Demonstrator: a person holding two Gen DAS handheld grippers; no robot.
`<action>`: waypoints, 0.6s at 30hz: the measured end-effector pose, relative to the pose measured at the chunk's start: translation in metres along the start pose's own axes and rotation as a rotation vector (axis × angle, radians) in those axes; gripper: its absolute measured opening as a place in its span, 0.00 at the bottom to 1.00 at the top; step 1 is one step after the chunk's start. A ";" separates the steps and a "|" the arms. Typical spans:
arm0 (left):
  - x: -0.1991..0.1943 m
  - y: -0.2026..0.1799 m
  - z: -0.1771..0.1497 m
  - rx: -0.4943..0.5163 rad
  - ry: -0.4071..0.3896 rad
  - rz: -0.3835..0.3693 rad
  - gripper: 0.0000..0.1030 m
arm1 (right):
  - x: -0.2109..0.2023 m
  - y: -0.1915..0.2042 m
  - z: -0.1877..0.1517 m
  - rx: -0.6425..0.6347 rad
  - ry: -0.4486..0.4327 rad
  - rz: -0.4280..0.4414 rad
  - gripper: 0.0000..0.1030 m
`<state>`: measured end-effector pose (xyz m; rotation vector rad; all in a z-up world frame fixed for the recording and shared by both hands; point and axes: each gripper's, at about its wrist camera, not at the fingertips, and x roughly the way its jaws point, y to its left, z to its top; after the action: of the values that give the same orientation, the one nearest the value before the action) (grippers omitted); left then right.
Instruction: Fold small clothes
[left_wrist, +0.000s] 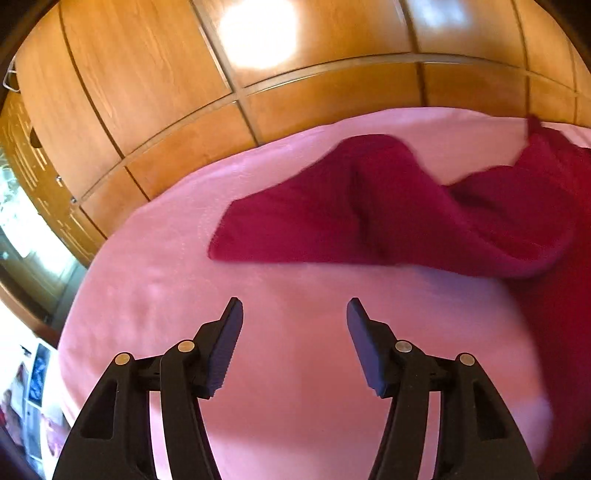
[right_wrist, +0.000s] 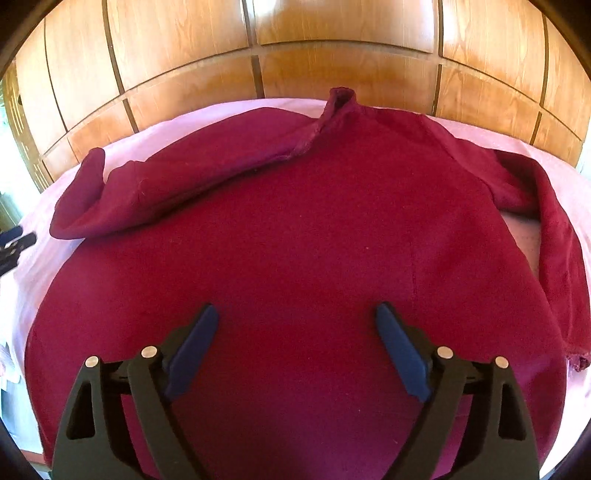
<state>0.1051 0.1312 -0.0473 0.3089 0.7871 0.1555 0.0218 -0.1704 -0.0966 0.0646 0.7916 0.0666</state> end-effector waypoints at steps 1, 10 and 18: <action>0.005 0.004 0.000 0.021 -0.013 0.014 0.56 | 0.001 0.000 0.000 0.000 -0.002 0.000 0.88; 0.079 -0.005 0.024 0.378 0.049 -0.034 0.59 | 0.006 0.000 0.004 -0.004 -0.005 -0.008 0.95; 0.079 0.010 0.044 0.267 0.114 -0.167 0.07 | 0.001 0.005 0.027 -0.002 0.052 0.000 0.87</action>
<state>0.1920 0.1509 -0.0680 0.4875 0.9445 -0.0911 0.0421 -0.1666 -0.0779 0.0615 0.8434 0.0690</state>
